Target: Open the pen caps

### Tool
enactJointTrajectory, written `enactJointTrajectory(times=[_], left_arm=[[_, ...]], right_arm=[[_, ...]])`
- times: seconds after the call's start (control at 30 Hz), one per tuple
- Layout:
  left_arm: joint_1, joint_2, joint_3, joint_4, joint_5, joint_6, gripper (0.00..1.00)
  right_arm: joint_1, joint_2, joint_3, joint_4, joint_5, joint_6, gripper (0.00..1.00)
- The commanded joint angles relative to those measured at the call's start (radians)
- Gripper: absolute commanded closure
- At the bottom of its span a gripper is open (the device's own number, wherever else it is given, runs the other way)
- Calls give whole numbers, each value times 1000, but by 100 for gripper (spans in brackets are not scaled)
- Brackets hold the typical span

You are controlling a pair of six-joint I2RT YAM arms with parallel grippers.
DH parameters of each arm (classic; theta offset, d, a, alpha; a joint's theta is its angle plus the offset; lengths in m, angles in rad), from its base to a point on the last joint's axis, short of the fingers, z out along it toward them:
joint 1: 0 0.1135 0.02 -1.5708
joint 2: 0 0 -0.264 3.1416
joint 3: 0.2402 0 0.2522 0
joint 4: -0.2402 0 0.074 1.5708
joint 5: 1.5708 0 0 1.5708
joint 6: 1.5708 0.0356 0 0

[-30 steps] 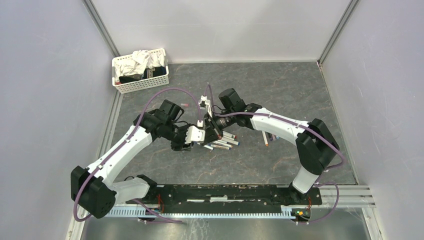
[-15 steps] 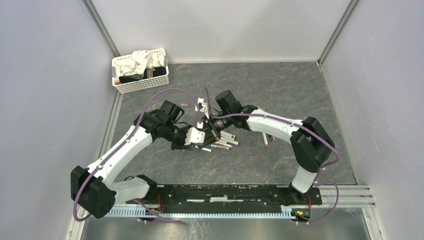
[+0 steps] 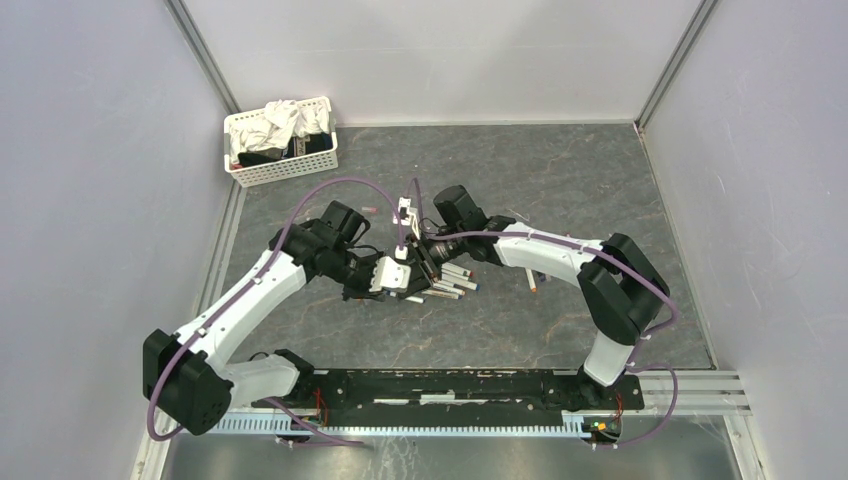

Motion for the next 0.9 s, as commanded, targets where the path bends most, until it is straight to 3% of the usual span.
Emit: enactJointTrajectory(times=[0.0, 0.1, 0.23, 0.3, 0.47, 0.7, 0.87], left_arm=[[-5, 9, 49, 0, 25, -4, 98], [-5, 10, 49, 1, 24, -6, 98], [-5, 13, 46, 11, -1, -12, 98], [-3, 16, 42, 25, -47, -19, 98], [47, 37, 55, 45, -173, 30, 98], [224, 91, 124, 42, -183, 150, 98], [272, 103, 114, 77, -179, 160, 98]], right_arm=[[4, -14, -15, 80, -13, 28, 63], [4, -17, -15, 81, -15, 27, 69], [3, -17, -14, 48, -17, 3, 94], [3, -21, -13, -6, -14, -36, 100], [-3, -61, -48, -146, 35, -145, 100], [-30, -160, -197, -195, 110, -184, 100], [-56, -211, -247, -241, 161, -209, 100]])
